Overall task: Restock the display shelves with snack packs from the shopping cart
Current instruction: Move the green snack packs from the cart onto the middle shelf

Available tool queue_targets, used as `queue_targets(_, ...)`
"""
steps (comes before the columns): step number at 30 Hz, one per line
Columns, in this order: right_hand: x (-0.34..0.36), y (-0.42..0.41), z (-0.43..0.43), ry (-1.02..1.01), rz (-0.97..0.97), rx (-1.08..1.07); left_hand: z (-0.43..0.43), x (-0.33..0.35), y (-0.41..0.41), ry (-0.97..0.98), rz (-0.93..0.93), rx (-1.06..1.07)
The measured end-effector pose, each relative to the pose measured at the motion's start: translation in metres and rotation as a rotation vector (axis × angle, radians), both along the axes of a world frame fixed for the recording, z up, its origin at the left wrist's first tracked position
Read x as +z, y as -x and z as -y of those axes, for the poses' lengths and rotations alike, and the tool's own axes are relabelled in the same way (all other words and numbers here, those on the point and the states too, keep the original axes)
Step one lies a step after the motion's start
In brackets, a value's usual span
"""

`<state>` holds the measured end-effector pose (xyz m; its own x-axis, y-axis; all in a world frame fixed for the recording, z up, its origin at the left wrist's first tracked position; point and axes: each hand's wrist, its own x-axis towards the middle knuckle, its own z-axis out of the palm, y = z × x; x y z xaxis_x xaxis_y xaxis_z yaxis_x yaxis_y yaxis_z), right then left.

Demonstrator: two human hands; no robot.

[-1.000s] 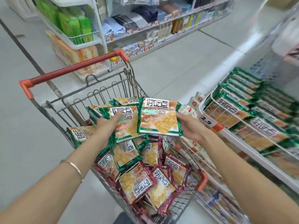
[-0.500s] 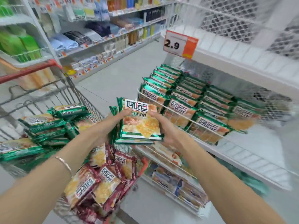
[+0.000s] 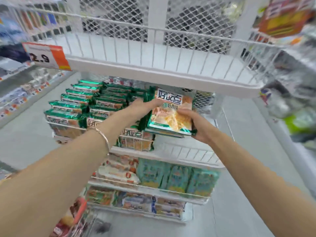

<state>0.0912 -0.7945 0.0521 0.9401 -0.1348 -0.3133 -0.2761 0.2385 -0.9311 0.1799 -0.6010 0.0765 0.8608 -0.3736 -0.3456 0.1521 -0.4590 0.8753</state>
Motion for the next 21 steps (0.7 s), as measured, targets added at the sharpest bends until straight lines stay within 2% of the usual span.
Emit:
queue_targets(2, -0.008, -0.001, 0.032, 0.07, 0.038, -0.065, 0.032, -0.006, -0.011, -0.08, 0.085, -0.068)
queue_targets(5, -0.035, -0.014, 0.068, 0.222, 0.069, -0.115, 0.063, -0.023, -0.029, -0.101, 0.212, -0.161)
queue_targets(8, -0.075, -0.031, 0.08, 0.352, -0.004, -0.084, 0.08, -0.047, -0.038, -0.194, 0.352, -0.289)
queue_targets(11, -0.111, -0.045, 0.076, 0.412, -0.047, -0.076, 0.084, -0.068, -0.045, -0.428, 0.596, -0.431)
queue_targets(14, -0.126, -0.059, 0.067, 0.433, -0.012, -0.09, 0.079, -0.086, -0.069, -0.742, 0.794, -0.489)
queue_targets(18, -0.139, -0.063, 0.065, 0.477, 0.091, 0.13, 0.073, -0.089, -0.088, -0.99, 0.752, -0.671)
queue_targets(20, -0.134, -0.053, 0.064, 0.577, 0.212, 0.014, 0.073, -0.088, -0.089, -1.066, 0.74, -0.72)
queue_targets(21, -0.126, -0.05, 0.062, 0.717, 0.246, -0.067, 0.072, -0.089, -0.09, -1.08, 0.723, -0.716)
